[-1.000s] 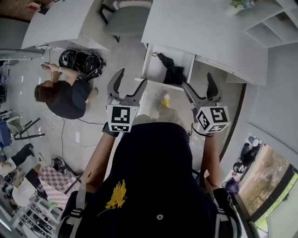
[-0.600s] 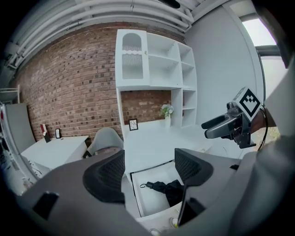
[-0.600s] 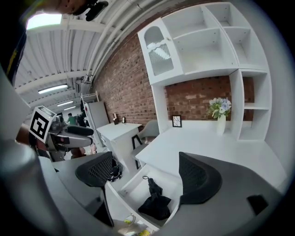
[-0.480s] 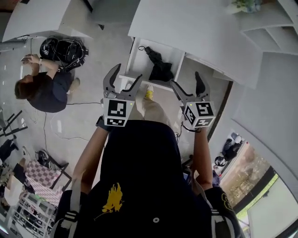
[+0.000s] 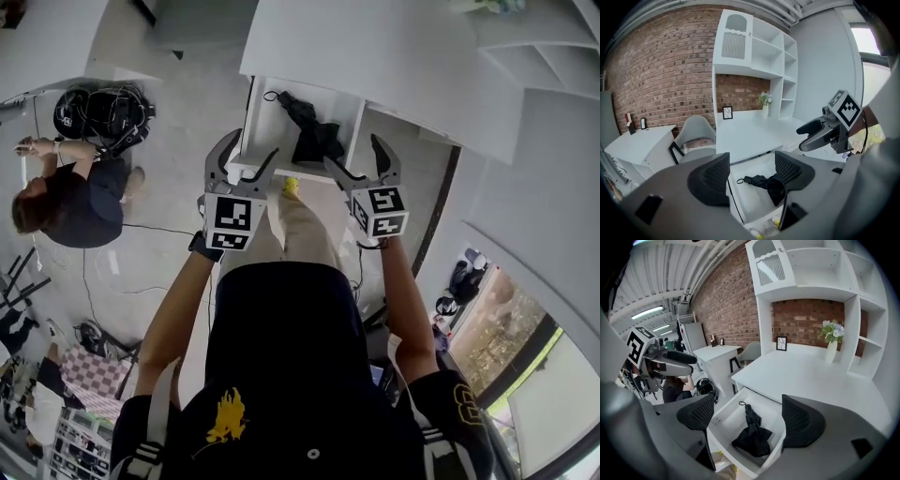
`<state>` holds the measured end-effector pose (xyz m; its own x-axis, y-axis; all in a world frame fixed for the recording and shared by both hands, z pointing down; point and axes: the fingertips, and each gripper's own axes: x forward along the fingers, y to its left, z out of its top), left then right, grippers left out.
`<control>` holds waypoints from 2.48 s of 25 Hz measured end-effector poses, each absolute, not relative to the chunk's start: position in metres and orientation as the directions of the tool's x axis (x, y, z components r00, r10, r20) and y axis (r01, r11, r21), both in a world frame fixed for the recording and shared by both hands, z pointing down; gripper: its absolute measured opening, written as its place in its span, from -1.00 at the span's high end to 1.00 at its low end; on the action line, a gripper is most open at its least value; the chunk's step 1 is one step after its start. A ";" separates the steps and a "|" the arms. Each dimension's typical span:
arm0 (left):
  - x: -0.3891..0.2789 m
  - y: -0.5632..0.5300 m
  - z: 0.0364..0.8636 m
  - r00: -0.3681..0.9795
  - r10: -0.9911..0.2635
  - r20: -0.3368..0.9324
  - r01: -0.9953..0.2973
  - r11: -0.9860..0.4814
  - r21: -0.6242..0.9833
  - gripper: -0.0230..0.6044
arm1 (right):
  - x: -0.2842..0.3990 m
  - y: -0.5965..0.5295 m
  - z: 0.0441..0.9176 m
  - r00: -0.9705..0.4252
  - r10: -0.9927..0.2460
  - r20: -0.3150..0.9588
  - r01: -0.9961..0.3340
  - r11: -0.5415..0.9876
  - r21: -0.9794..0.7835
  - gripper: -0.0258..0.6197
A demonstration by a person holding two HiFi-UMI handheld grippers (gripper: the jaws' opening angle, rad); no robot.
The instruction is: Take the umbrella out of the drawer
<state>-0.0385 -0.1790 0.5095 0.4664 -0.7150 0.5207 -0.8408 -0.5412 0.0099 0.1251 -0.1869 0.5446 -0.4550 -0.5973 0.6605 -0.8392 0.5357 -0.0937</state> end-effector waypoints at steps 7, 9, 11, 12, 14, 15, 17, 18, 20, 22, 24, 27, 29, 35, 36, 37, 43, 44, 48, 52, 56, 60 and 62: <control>-0.037 -0.183 0.543 0.471 -0.701 0.535 -0.845 -0.534 0.043 -0.06 | 0.113 -0.205 0.609 -0.431 -0.550 0.715 -0.835 0.544 -0.085 -0.55; -0.040 -0.184 0.554 0.466 -0.699 0.542 -0.852 -0.519 0.063 -0.04 | 0.111 -0.211 0.626 -0.427 -0.539 0.726 -0.836 0.541 -0.090 -0.55; -0.043 -0.185 0.567 0.469 -0.691 0.550 -0.856 -0.509 0.090 -0.01 | 0.111 -0.219 0.641 -0.414 -0.541 0.732 -0.842 0.533 -0.082 -0.55; -0.044 -0.186 0.574 0.472 -0.685 0.554 -0.855 -0.509 0.099 0.00 | 0.112 -0.223 0.648 -0.404 -0.542 0.737 -0.847 0.527 -0.077 -0.55; -0.046 -0.186 0.585 0.468 -0.680 0.565 -0.857 -0.506 0.101 0.01 | 0.113 -0.227 0.662 -0.388 -0.537 0.749 -0.853 0.517 -0.070 -0.55; -0.048 -0.186 0.589 0.461 -0.681 0.570 -0.861 -0.498 0.101 0.01 | 0.112 -0.229 0.670 -0.383 -0.531 0.755 -0.853 0.517 -0.070 -0.55; -0.051 -0.187 0.594 0.446 -0.688 0.572 -0.874 -0.474 0.110 0.01 | 0.110 -0.232 0.682 -0.381 -0.514 0.769 -0.850 0.522 -0.072 -0.55; -0.052 -0.189 0.594 0.440 -0.693 0.571 -0.879 -0.464 0.114 0.01 | 0.108 -0.234 0.688 -0.382 -0.502 0.776 -0.846 0.528 -0.075 -0.55; -0.053 -0.192 0.595 0.433 -0.701 0.566 -0.884 -0.454 0.114 0.01 | 0.103 -0.238 0.698 -0.384 -0.481 0.788 -0.838 0.540 -0.079 -0.55; -0.053 -0.195 0.597 0.430 -0.708 0.560 -0.886 -0.450 0.112 0.01 | 0.100 -0.241 0.712 -0.380 -0.462 0.801 -0.830 0.553 -0.074 -0.55; -0.054 -0.198 0.600 0.427 -0.714 0.556 -0.889 -0.443 0.114 0.01 | 0.099 -0.243 0.728 -0.371 -0.444 0.816 -0.823 0.564 -0.068 -0.55; -0.054 -0.199 0.603 0.423 -0.716 0.556 -0.892 -0.435 0.118 0.01 | 0.101 -0.240 0.751 -0.360 -0.423 0.832 -0.826 0.560 -0.072 -0.55; -0.051 -0.198 0.603 0.422 -0.715 0.557 -0.893 -0.435 0.118 0.01 | 0.103 -0.237 0.762 -0.353 -0.411 0.841 -0.832 0.548 -0.082 -0.55; -0.050 -0.200 0.605 0.423 -0.714 0.558 -0.891 -0.439 0.112 0.01 | 0.103 -0.236 0.799 -0.311 -0.335 0.889 -0.828 0.555 -0.081 -0.55; -0.049 -0.200 0.606 0.424 -0.714 0.558 -0.891 -0.441 0.112 0.01 | 0.103 -0.235 0.804 -0.305 -0.320 0.897 -0.826 0.557 -0.083 -0.55; -0.048 -0.200 0.606 0.425 -0.713 0.558 -0.890 -0.442 0.113 0.01 | 0.104 -0.235 0.810 -0.299 -0.306 0.904 -0.824 0.560 -0.083 -0.55; -0.042 -0.203 0.612 0.427 -0.713 0.557 -0.890 -0.440 0.119 0.02 | 0.099 -0.233 0.842 -0.292 -0.264 0.919 -0.801 0.593 -0.084 -0.55; -0.041 -0.203 0.613 0.427 -0.713 0.556 -0.891 -0.438 0.123 0.02 | 0.098 -0.233 0.845 -0.290 -0.260 0.921 -0.795 0.601 -0.080 -0.55; -0.043 -0.201 0.615 0.419 -0.713 0.563 -0.896 -0.424 0.129 0.03 | 0.098 -0.231 0.853 -0.275 -0.234 0.933 -0.780 0.621 -0.074 -0.55; -0.044 -0.200 0.619 0.413 -0.707 0.574 -0.899 -0.416 0.134 0.04 | 0.103 -0.227 0.864 -0.251 -0.215 0.944 -0.773 0.631 -0.062 -0.55; -0.046 -0.203 0.622 0.410 -0.709 0.573 -0.900 -0.417 0.126 0.06 | 0.099 -0.230 0.875 -0.255 -0.207 0.945 -0.775 0.629 -0.071 -0.55; -0.041 -0.202 0.623 0.415 -0.704 0.576 -0.898 -0.417 0.138 0.06 | 0.099 -0.224 0.876 -0.263 -0.180 0.948 -0.755 0.650 -0.086 -0.35; -0.040 -0.202 0.621 0.417 -0.704 0.575 -0.897 -0.420 0.136 0.07 | 0.095 -0.222 0.877 -0.259 -0.166 0.951 -0.737 0.671 -0.083 -0.23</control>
<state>-0.0402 -0.2021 0.6213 0.4173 -0.7037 0.5751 -0.8970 -0.4204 0.1364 0.0949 -0.2217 0.8766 -0.2590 -0.1663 0.9515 -0.7368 0.6709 -0.0833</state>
